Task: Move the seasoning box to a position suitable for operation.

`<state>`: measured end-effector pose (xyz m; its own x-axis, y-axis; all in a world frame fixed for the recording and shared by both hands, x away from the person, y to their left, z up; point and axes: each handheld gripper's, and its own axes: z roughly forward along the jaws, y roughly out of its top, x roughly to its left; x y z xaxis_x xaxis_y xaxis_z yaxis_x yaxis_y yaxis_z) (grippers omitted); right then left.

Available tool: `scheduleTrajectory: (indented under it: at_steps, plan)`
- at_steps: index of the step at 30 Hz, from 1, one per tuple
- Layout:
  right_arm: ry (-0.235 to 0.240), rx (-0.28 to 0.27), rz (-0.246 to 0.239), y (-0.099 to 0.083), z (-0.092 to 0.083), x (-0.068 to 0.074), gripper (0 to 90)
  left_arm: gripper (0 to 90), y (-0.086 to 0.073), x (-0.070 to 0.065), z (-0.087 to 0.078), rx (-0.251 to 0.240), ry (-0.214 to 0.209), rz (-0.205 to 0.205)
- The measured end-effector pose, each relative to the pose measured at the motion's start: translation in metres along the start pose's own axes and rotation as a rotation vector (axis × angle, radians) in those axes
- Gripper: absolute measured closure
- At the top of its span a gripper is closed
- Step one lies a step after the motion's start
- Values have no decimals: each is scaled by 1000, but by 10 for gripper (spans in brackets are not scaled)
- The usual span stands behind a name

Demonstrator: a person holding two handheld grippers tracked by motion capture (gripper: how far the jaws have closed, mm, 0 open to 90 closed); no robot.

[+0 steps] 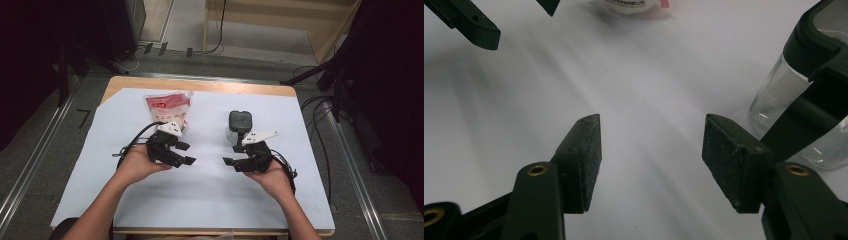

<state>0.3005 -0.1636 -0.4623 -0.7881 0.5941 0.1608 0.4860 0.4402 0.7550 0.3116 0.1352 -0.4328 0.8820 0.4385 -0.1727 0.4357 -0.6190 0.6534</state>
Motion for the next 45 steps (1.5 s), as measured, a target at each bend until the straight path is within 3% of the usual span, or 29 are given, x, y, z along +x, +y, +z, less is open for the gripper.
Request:
scheduleTrajectory:
  at_steps: [8, 11, 13, 33, 39, 43, 44, 45]
  plan:
    - [-7, -24, 39, 1, -5, -2, 425, 413, 2, -1, -1, -9, -8, 10]
    - [-27, -19, 27, 1, -6, -3, 425, 416, 2, -1, -1, -10, -16, 13]
    - [-33, -38, 49, 1, -8, -5, 425, 423, 2, -2, -2, 1, -8, 25]
    - [-99, -63, 69, 3, -16, -10, 376, 414, 2, -3, -7, -23, -16, 23]
    - [-173, -87, 121, 8, -26, -15, 329, 412, 2, -3, -9, -27, -18, 17]
    - [-220, -114, 200, 13, -29, -25, 279, 413, 3, -5, -7, -21, -19, 25]
    - [-255, -114, 226, 15, -27, -29, 252, 414, 3, -6, -7, -19, -28, 31]
    - [-255, -114, 226, 15, -27, -29, 252, 414, 3, -7, -5, -22, -29, 34]
